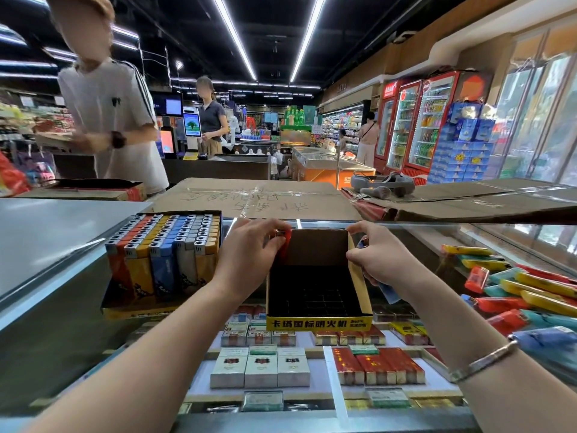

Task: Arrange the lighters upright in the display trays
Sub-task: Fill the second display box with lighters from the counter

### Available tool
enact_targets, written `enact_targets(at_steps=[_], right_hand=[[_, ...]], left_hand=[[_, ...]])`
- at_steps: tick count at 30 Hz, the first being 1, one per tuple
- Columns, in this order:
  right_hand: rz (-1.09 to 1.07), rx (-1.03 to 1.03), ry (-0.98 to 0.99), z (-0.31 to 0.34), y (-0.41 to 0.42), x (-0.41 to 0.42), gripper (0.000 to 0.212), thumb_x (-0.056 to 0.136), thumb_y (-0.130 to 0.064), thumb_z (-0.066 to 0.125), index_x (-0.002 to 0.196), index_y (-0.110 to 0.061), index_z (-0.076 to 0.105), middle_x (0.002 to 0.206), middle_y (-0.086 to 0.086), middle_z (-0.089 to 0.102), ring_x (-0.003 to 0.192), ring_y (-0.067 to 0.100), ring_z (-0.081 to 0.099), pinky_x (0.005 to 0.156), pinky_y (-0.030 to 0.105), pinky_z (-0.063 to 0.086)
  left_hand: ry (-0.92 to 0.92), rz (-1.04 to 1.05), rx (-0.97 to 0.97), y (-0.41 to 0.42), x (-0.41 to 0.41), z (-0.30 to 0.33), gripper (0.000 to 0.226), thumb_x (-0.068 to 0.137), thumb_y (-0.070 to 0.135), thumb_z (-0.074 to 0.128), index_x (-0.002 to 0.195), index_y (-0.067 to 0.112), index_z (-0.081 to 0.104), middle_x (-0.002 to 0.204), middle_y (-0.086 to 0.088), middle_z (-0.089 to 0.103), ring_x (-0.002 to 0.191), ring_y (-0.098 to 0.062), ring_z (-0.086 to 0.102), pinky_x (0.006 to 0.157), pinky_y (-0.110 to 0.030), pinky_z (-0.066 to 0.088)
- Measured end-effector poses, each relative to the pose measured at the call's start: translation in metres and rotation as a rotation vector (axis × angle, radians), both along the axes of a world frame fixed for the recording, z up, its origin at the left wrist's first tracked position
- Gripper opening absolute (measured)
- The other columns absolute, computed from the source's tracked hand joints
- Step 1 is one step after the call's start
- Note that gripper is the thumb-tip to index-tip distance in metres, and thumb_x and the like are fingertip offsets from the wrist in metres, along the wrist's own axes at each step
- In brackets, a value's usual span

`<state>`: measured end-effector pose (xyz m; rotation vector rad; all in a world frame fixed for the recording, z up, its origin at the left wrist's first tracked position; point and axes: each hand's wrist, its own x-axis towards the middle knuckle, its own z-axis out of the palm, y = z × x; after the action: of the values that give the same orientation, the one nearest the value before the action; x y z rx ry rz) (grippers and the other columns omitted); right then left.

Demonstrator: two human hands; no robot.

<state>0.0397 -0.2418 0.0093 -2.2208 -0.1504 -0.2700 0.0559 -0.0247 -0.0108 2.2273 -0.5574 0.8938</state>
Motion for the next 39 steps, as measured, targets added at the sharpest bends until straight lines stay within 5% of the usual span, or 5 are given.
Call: enact_targets(at_steps=[9,18,23,39], right_hand=[[-0.012,-0.019,0.012,0.003,-0.001,-0.002,0.039,0.087,-0.003,0.056,0.121,-0.018,0.048,0.080,0.001,0.051,0.054,0.013,0.049,0.035,0.013,0.036],[-0.013,-0.029,0.020,0.005,-0.001,-0.005,0.040,0.085,0.000,0.054,0.121,-0.017,0.049,0.080,0.002,0.051,0.052,0.014,0.048,0.036,0.014,0.036],[-0.012,-0.044,0.024,0.006,-0.001,-0.005,0.042,0.085,0.000,0.053,0.123,-0.016,0.048,0.082,0.000,0.051,0.051,0.013,0.048,0.036,0.015,0.036],[-0.007,-0.078,0.014,0.006,-0.002,-0.003,0.042,0.084,0.000,0.054,0.123,-0.015,0.048,0.098,0.004,0.053,0.058,0.012,0.049,0.037,0.013,0.036]], left_hand=[[-0.011,0.027,-0.025,-0.004,-0.001,0.005,0.019,0.090,0.013,0.057,0.107,0.012,0.066,0.104,0.001,0.064,0.092,-0.014,0.059,0.078,-0.029,0.051],[0.021,-0.035,-0.137,-0.002,0.002,0.004,0.017,0.089,0.009,0.060,0.103,0.012,0.068,0.097,0.000,0.069,0.086,-0.011,0.063,0.079,-0.030,0.054],[-0.014,-0.024,-0.042,-0.001,0.000,0.007,0.015,0.088,0.010,0.060,0.101,0.011,0.068,0.096,0.003,0.065,0.083,-0.009,0.059,0.076,-0.020,0.049],[-0.022,0.042,0.148,-0.001,-0.007,0.015,0.014,0.094,0.013,0.050,0.099,0.012,0.063,0.099,0.000,0.063,0.085,-0.017,0.057,0.075,-0.037,0.051]])
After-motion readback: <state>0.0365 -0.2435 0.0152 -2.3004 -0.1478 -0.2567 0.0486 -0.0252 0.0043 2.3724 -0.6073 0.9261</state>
